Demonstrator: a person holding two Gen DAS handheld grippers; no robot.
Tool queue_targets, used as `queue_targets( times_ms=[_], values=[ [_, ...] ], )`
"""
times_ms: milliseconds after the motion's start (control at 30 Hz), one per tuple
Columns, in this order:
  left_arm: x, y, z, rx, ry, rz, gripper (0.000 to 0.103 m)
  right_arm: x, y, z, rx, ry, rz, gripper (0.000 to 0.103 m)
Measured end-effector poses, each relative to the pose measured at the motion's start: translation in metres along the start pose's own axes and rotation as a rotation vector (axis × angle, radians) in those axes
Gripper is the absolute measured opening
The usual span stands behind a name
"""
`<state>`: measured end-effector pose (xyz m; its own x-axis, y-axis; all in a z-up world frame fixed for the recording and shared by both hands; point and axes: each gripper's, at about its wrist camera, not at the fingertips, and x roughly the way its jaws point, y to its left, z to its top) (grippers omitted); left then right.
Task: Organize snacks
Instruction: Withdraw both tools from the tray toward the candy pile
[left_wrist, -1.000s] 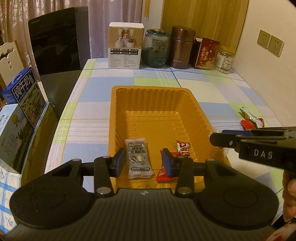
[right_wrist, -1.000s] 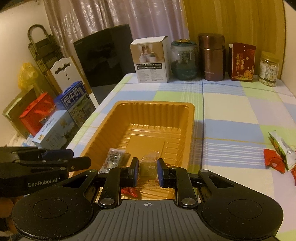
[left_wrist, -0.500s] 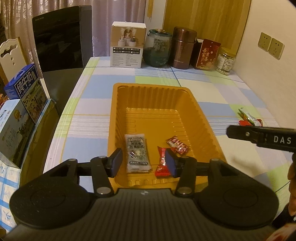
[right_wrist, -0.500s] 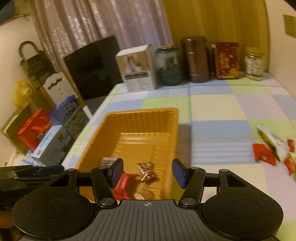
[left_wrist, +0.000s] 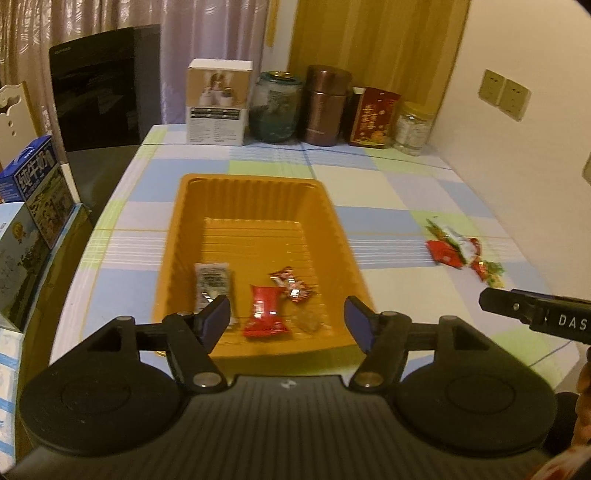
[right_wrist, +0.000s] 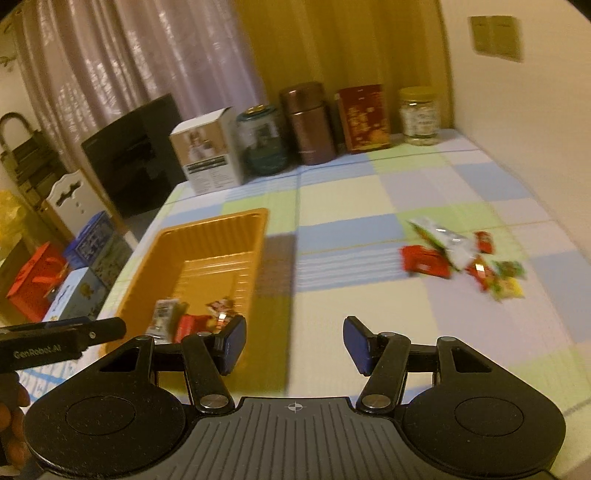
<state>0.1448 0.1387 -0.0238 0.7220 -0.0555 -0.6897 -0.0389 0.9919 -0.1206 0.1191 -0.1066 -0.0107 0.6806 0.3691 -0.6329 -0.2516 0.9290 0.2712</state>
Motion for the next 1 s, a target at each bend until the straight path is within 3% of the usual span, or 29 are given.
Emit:
queue_targets(
  times_ms=[367,1000],
  values=[
    [-0.007,-0.064,-0.005,0.065,-0.002,-0.078,0.074,-0.056,-0.058,-0.006,0.040,-0.067,-0.140,0.058],
    [0.000,-0.138,-0.003,0.185,0.011,-0.161,0.077,-0.099,-0.137,-0.014,0.171,-0.113,-0.243,0.058]
  ],
)
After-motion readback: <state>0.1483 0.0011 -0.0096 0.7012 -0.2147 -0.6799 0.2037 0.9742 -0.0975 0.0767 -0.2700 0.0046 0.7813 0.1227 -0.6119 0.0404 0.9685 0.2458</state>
